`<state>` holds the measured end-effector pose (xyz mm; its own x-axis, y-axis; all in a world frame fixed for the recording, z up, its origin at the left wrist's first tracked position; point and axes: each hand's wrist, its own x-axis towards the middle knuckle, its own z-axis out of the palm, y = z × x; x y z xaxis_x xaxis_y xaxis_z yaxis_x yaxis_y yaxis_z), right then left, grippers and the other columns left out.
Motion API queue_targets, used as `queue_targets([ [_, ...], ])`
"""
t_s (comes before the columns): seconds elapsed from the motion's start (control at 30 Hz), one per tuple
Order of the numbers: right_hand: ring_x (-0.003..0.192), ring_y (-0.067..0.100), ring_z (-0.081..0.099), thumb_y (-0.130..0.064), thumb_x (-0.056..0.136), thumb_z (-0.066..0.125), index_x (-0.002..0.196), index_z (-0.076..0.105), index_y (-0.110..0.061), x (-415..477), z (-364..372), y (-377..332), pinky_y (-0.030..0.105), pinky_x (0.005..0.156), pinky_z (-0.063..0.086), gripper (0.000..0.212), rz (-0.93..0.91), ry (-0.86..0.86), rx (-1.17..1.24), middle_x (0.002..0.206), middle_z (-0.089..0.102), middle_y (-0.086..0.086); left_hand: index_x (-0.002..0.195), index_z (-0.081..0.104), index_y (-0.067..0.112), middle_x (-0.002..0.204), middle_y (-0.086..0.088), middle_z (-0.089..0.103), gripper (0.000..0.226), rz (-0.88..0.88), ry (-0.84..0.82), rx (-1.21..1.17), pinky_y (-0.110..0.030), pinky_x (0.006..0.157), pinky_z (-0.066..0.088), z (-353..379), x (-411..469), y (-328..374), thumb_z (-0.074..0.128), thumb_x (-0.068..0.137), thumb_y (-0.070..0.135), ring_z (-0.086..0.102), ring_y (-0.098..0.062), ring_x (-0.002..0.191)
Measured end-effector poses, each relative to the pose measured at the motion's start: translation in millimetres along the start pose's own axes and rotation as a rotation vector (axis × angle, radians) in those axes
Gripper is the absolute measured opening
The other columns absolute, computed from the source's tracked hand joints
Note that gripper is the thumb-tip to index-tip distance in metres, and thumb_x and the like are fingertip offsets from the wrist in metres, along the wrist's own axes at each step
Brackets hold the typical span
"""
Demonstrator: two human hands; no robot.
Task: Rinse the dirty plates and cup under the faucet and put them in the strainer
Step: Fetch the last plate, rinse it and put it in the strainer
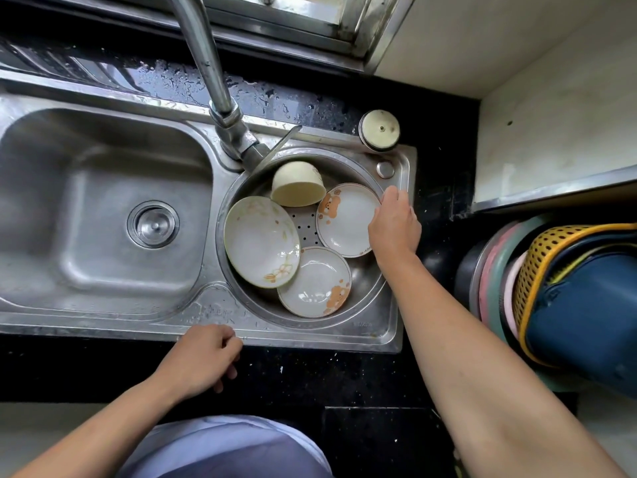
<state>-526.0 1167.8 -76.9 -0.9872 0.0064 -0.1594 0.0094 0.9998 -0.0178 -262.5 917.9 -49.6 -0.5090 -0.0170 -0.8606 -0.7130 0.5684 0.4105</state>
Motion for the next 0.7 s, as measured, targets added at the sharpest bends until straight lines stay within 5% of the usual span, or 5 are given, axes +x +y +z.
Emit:
queue_targets([
  [0.7, 0.098, 0.028, 0.064, -0.009, 0.095, 0.063, 0.111, 0.054, -0.011, -12.6, -4.7, 1.0, 0.03, 0.067, 0.043, 0.019, -0.029, -0.013, 0.033, 0.113, 0.061, 0.012, 0.07, 0.066, 0.012, 0.06, 0.001, 0.078, 0.033, 0.037, 0.007, -0.021, -0.026, 0.045, 0.051, 2.0, 3.0, -3.3, 0.054, 0.099, 0.021, 0.071, -0.023, 0.042],
])
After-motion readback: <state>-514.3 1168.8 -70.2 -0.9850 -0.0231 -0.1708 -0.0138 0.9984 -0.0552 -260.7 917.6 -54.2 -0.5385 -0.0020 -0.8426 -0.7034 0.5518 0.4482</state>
